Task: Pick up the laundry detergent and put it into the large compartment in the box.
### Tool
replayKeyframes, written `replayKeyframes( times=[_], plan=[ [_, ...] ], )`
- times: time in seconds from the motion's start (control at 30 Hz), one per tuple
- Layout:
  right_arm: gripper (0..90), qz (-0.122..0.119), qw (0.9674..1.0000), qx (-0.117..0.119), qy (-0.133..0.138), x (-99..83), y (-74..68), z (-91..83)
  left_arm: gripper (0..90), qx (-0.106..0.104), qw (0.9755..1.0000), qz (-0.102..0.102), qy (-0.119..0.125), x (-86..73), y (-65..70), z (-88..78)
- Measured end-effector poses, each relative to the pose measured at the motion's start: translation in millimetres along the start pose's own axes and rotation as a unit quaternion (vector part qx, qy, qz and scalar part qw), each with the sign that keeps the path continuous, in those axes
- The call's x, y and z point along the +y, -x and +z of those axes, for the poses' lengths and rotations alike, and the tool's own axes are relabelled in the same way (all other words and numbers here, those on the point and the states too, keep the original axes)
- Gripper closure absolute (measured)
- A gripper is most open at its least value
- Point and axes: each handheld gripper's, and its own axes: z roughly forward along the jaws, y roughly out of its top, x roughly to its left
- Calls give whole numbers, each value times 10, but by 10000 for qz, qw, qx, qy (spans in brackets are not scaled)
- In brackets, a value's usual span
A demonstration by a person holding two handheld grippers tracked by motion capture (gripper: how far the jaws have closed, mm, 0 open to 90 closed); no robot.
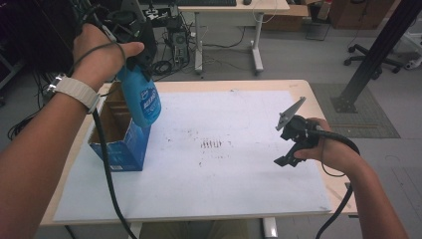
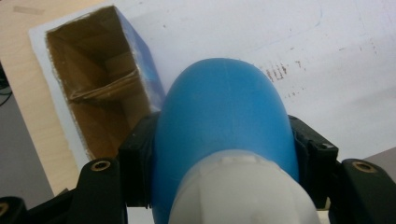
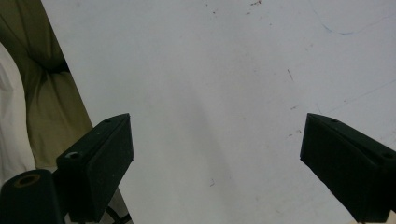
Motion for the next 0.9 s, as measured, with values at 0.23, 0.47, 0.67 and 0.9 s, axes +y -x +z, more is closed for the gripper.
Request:
replayKeyframes(
  times=[0.23,0.47,0.67,0.9],
  plan=[
    [97,-13,10000,6,-7,21,2,2,373,43,9998,-205,67,-18,-139,-106],
    [97,-15,10000,2,-11,24,12,7,373,162,9991,-375,117,-37,-268,-207],
    [97,-6,10000,0,-10,25,13,1,373,264,9984,-478,124,-62,-343,-221],
    [96,-5,10000,-6,-8,7,17,-6,373,268,9977,-614,142,-81,-426,-220]
  ],
)
